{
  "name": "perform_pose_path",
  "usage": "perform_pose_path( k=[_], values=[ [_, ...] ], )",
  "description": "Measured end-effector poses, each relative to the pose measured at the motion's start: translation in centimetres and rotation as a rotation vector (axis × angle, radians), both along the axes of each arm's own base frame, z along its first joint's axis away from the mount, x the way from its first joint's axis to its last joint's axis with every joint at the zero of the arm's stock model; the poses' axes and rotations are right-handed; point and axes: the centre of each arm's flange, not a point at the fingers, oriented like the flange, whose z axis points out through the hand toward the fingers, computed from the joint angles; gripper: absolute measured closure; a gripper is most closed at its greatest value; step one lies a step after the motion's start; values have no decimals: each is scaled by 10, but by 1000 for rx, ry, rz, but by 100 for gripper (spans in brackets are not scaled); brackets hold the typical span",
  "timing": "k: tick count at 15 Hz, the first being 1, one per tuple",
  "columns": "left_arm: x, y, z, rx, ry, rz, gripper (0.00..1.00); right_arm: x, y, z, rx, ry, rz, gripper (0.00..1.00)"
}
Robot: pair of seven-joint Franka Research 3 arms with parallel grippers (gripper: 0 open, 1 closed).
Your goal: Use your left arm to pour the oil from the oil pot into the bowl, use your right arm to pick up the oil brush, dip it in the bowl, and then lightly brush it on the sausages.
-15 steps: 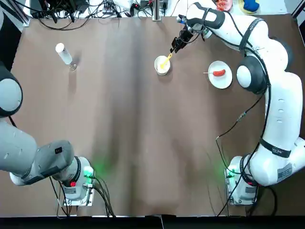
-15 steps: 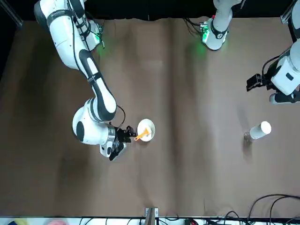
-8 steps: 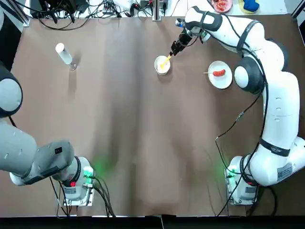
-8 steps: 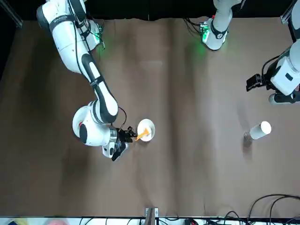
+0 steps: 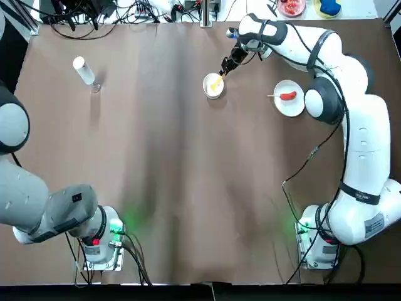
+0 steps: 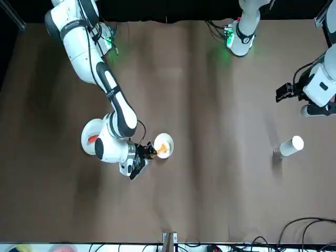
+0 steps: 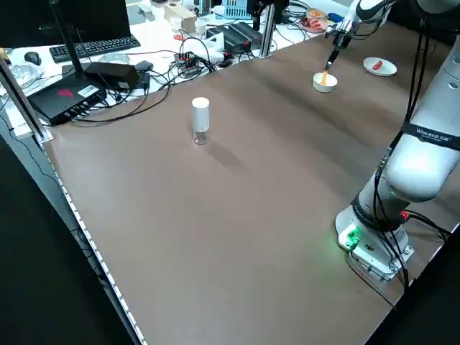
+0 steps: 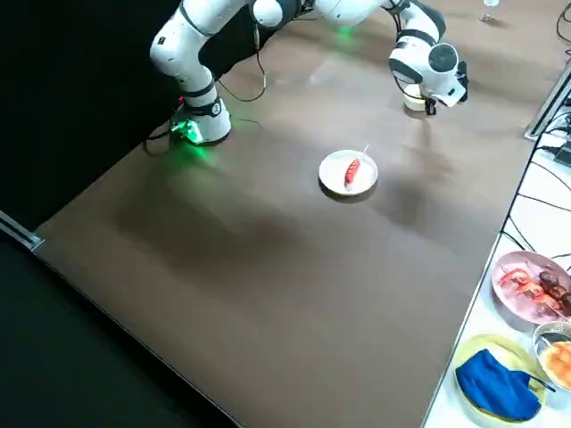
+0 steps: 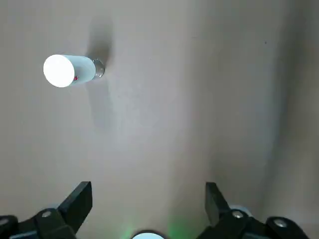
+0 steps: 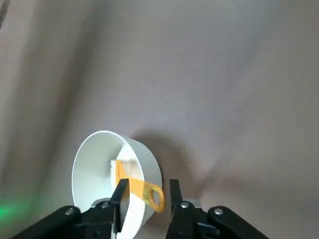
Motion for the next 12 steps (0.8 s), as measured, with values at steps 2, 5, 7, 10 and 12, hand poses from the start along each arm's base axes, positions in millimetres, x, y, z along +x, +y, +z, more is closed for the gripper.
perform_pose_path(
  k=[2,5,7,10,12],
  values=[
    [0,0,0,0,0,0,0,-1,2,0,1,-1,1,62],
    [0,0,0,0,0,0,0,-1,2,-1,1,1,2,67],
    [0,-1,0,0,0,-2,0,-1,2,-2,1,3,3,68],
    [0,-1,0,0,0,-1,0,-1,2,-4,2,7,1,83],
    [0,-1,0,0,0,-2,0,0,2,-1,8,8,1,91]
  ],
)
